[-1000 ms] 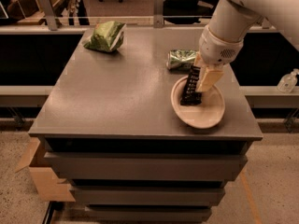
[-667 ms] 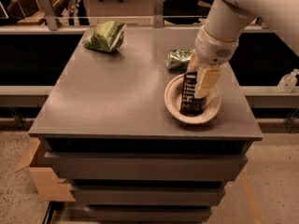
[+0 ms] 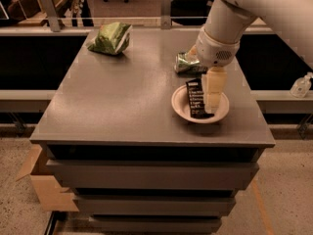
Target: Pick rxbar chocolate from paper bowl and place on counter
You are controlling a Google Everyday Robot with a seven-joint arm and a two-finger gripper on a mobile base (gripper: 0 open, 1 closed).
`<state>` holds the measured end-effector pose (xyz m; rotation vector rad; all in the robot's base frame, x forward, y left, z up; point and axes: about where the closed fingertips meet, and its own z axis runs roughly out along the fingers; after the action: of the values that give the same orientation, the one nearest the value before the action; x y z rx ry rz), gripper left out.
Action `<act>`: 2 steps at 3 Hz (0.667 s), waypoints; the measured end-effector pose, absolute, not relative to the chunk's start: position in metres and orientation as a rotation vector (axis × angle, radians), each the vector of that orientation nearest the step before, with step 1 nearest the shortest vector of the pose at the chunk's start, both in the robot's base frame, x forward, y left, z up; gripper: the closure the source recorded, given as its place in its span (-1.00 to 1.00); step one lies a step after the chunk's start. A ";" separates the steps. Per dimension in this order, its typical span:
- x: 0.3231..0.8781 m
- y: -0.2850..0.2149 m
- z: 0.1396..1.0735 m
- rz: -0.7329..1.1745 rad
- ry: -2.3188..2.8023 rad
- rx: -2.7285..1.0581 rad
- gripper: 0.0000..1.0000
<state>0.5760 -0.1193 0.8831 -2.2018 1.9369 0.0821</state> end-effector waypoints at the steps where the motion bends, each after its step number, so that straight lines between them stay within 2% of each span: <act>1: 0.579 -0.117 0.881 0.081 1.941 -2.197 -0.63; 2: 0.580 -0.117 0.879 0.082 1.946 -2.196 -0.16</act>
Offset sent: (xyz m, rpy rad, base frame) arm 0.0006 -0.0013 -0.0049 -0.0110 0.0201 -0.0115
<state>0.5804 -0.1168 0.8787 -2.1958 1.9464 0.0816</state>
